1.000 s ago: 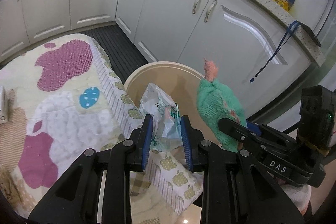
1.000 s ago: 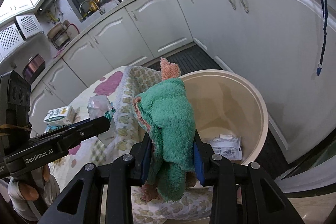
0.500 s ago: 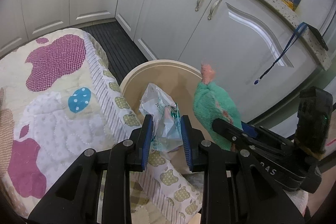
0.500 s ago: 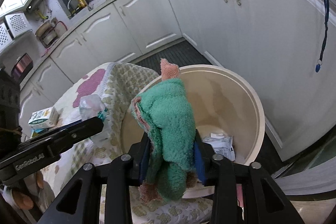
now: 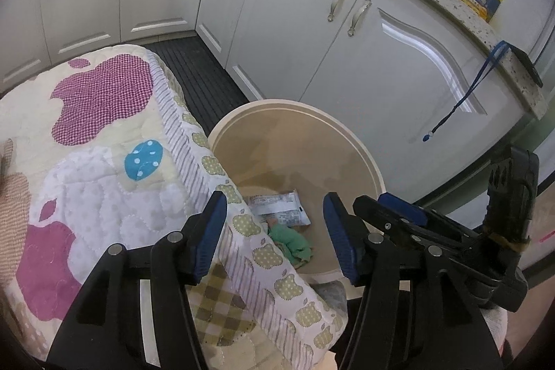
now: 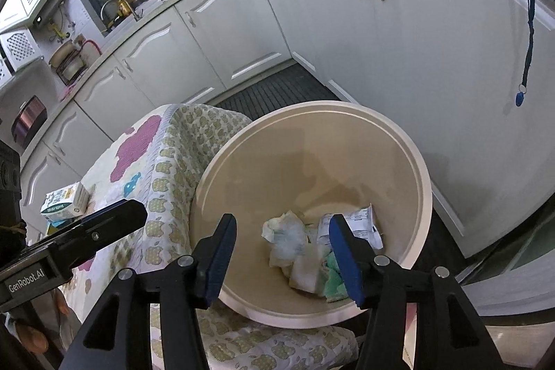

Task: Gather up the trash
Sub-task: 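Move both tools back over the remaining trash on the table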

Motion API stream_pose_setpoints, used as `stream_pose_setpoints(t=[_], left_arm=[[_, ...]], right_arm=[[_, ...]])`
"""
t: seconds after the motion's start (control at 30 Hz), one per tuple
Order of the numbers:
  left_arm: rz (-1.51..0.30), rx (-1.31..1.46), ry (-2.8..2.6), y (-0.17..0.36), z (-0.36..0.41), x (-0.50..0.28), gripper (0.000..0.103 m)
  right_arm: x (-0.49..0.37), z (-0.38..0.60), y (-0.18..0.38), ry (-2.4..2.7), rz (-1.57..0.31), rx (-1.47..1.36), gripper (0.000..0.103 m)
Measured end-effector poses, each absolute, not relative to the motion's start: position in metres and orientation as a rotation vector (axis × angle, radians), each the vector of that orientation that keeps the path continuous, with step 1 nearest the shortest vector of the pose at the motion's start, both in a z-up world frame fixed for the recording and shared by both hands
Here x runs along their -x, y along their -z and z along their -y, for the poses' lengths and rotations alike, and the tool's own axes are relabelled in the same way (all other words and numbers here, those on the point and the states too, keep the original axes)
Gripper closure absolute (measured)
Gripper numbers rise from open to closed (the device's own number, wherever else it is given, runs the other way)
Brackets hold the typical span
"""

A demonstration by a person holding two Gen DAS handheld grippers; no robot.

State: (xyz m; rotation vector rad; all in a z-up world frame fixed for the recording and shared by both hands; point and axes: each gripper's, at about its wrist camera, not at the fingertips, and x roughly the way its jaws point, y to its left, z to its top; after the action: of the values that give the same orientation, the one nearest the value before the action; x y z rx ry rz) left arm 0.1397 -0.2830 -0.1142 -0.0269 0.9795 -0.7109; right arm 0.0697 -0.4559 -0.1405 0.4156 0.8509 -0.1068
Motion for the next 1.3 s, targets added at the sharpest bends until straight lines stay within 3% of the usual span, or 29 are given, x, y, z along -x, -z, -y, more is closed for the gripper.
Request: stream_pose_setpoints(t=[0.8, 1.3], left_arm=[[-0.901, 0.013, 0.629, 0.089, 0.223, -0.106, 0.046], [-0.876, 0.099, 0.476, 0.075, 0.093, -0.078, 0.046]], right_arm=[[-0.059, 0.412, 0.109, 0.013, -0.796, -0.361, 0.041], [-0.071, 0.332, 0.101, -0.179, -0.818, -0.315, 0.034]])
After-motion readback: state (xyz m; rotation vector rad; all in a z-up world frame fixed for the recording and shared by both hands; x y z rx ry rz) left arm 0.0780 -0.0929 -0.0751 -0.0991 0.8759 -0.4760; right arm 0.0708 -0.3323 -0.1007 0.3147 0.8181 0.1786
